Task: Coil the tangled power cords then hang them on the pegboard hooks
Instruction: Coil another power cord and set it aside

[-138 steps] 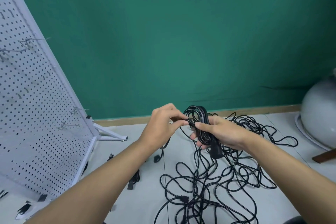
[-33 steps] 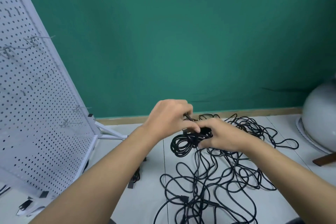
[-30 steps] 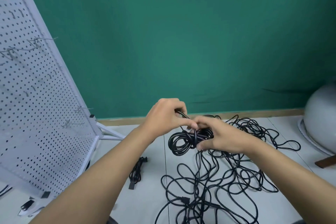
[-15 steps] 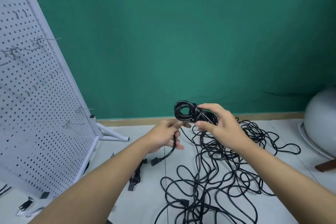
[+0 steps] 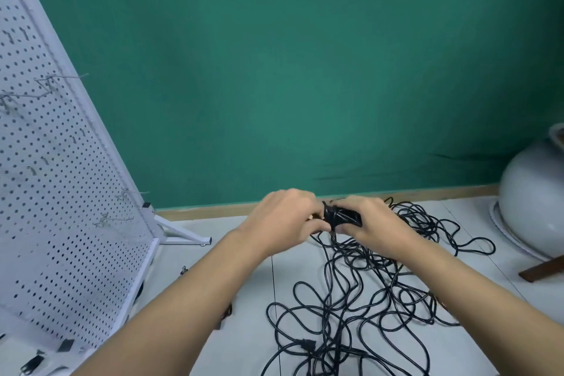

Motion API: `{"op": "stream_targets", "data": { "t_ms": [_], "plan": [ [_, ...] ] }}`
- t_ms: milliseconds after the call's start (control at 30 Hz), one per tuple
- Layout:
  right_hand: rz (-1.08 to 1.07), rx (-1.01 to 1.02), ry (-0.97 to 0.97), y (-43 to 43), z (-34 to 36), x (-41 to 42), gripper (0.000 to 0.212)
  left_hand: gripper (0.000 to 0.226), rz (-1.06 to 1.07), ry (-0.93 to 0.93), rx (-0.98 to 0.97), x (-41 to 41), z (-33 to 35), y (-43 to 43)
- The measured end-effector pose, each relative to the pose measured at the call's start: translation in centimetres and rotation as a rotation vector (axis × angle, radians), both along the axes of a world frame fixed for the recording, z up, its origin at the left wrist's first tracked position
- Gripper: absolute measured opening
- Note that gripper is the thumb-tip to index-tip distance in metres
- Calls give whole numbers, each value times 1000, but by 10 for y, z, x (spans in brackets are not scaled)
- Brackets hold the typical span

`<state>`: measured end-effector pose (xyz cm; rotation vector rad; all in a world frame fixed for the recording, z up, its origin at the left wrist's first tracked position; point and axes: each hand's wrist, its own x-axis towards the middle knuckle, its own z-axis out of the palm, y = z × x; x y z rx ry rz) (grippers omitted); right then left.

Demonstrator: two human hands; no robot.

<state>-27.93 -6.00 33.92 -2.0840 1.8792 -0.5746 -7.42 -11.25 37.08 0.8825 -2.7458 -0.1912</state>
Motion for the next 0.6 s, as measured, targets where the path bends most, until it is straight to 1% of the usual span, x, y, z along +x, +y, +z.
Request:
{"op": "stream_targets", "data": {
  "t_ms": [67, 133, 200, 233, 333, 400, 433, 500, 600],
  "plan": [
    [134, 60, 61, 4, 6, 5, 31, 33, -5, 160, 139, 6, 1, -5],
    [220, 94, 27, 11, 11, 15, 22, 38, 28, 329, 263, 10, -1, -10],
    [245, 92, -38, 15, 15, 25, 22, 44, 97, 448, 364, 14, -1, -15],
    [238, 93, -81, 15, 20, 28, 27, 45, 129, 486, 405, 18, -2, -18],
    [207, 138, -233, 17, 31, 34, 53, 38, 177, 562, 558, 28, -7, -28],
    [224, 158, -298, 19, 34, 39, 62, 28, 140, 585, 693, 34, -10, -33],
    [239, 146, -337, 20, 34, 40, 61, 21, 125, 600, 754, 37, -12, -35],
    [237, 85, -434, 20, 33, 42, 52, 6, 122, 634, 830, 43, -15, -39],
    [171, 25, -591, 14, 28, 42, 45, 22, 147, 630, 858, 46, -21, -42]
  ]
}}
